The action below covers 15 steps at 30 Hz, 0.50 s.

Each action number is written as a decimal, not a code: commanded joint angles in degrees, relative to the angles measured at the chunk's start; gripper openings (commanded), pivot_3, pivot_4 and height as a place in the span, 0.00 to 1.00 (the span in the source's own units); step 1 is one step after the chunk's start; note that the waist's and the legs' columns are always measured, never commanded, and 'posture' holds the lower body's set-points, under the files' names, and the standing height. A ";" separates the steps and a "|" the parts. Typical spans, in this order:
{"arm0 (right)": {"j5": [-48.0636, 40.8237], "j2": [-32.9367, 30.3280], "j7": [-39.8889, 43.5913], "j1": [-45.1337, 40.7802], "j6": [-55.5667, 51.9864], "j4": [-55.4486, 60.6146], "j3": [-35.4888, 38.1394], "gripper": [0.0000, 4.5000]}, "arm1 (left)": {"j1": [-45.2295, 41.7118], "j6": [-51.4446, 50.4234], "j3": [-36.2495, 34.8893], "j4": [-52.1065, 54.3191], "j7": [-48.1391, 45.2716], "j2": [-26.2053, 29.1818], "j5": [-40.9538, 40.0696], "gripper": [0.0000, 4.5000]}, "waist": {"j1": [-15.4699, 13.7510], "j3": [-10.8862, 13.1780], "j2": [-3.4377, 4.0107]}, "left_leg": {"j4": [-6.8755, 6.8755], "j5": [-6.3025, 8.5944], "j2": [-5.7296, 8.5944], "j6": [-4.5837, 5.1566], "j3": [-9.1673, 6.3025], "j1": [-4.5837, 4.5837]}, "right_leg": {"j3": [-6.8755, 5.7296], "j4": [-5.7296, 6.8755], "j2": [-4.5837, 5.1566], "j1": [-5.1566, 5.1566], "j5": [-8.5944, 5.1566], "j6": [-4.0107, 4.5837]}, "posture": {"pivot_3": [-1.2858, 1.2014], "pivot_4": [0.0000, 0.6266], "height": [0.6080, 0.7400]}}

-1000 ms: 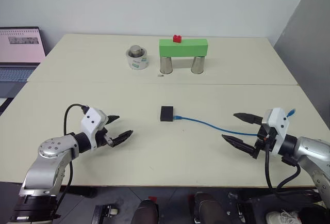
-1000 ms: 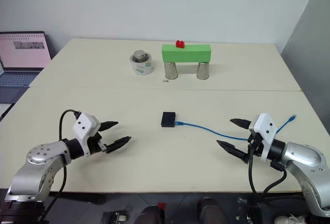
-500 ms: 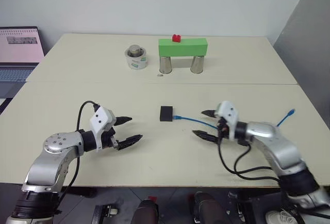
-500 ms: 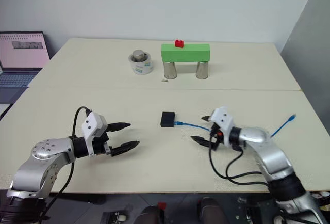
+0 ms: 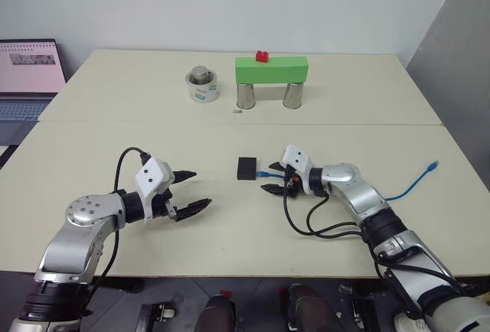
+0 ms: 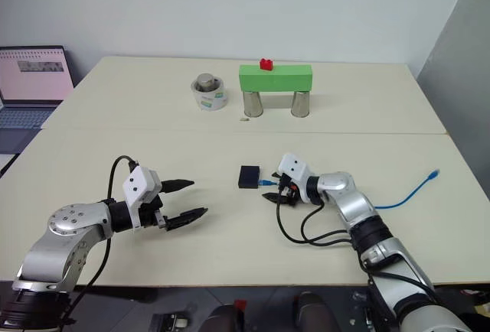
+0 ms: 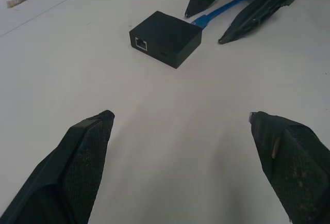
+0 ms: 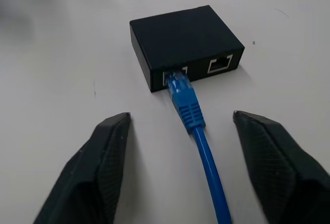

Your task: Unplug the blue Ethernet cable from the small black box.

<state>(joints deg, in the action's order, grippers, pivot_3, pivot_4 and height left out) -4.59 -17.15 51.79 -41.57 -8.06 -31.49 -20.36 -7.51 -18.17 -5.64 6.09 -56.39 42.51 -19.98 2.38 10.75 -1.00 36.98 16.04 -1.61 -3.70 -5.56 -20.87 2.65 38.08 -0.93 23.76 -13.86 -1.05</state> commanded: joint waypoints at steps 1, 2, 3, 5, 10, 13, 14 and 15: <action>2.19 -0.54 0.71 -1.04 1.73 -1.79 0.45 0.50 | -0.31 1.09 -0.55 0.63 0.35 -0.13 -0.03 1.00 | -0.03 0.00 0.00 | 0.00 0.00 0.00 0.00 -0.01 0.01 | -0.01 0.00 0.00 -0.01 0.00 0.00 | 0.52 0.24 1.00; 2.42 -0.59 0.83 -1.04 1.98 -1.77 0.49 0.44 | -0.32 1.07 -0.47 0.51 0.40 -0.20 -0.02 1.00 | -0.04 0.00 0.00 | 0.01 0.00 0.00 0.00 -0.01 0.01 | -0.01 0.01 0.00 -0.01 -0.01 -0.01 | 0.52 0.24 1.00; 2.60 -0.59 0.92 -1.04 2.16 -1.77 0.58 0.40 | -0.32 1.04 -0.42 0.44 0.43 -0.24 -0.02 1.00 | -0.04 0.00 0.00 | 0.01 0.00 0.00 0.00 -0.01 0.02 | -0.01 0.01 0.00 -0.02 -0.01 -0.02 | 0.52 0.24 1.00; 3.66 -0.81 0.47 -0.94 3.23 -1.15 0.37 0.29 | -0.45 0.94 -0.38 -0.07 0.55 -0.37 -0.08 1.00 | -0.03 0.00 0.00 | 0.02 0.00 0.00 0.00 -0.02 0.03 | -0.01 0.04 0.00 -0.02 -0.02 -0.04 | 0.52 0.24 1.00; 5.17 -1.32 -0.19 0.33 5.44 2.27 0.46 0.03 | -1.49 -1.63 -1.36 -1.89 1.21 -1.43 -2.22 1.00 | -0.07 0.00 0.00 | 0.02 -0.01 0.00 0.01 -0.03 0.04 | -0.02 0.07 0.00 -0.02 -0.03 -0.05 | 0.52 0.24 1.00; 8.20 -3.88 -0.73 2.59 9.99 9.33 -0.34 0.01 | -3.62 -10.00 -3.51 -2.84 2.12 -3.36 -8.25 1.00 | -0.17 0.00 0.00 | 0.02 -0.01 0.01 0.01 -0.03 0.01 | -0.03 0.05 0.00 -0.01 -0.02 -0.04 | 0.52 0.24 1.00; 9.47 -4.98 -1.15 3.54 12.29 12.28 -0.59 0.01 | -4.59 -13.68 -4.08 -2.58 2.20 -3.98 -11.06 1.00 | -0.30 0.00 0.00 | 0.01 -0.01 0.01 0.01 -0.05 -0.01 | -0.04 0.04 0.00 -0.01 -0.02 -0.04 | 0.52 0.24 1.00; 10.68 -5.73 -2.19 4.27 15.00 14.53 -0.61 0.01 | -5.43 -16.87 -4.53 -2.09 2.15 -4.40 -13.61 1.00 | -0.39 0.00 0.00 | 0.01 0.00 0.01 0.01 -0.08 -0.04 | -0.06 0.03 0.00 0.00 -0.02 -0.04 | 0.52 0.24 1.00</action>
<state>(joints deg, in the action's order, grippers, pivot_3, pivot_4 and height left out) 3.99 -21.91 51.06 -37.51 1.39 -23.17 -21.45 -11.06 -29.24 -7.79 2.35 -54.40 38.52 -27.91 1.99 10.75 -1.00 37.00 16.04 -1.59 -3.70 -5.64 -20.94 2.58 38.10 -0.92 23.77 -13.89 -1.11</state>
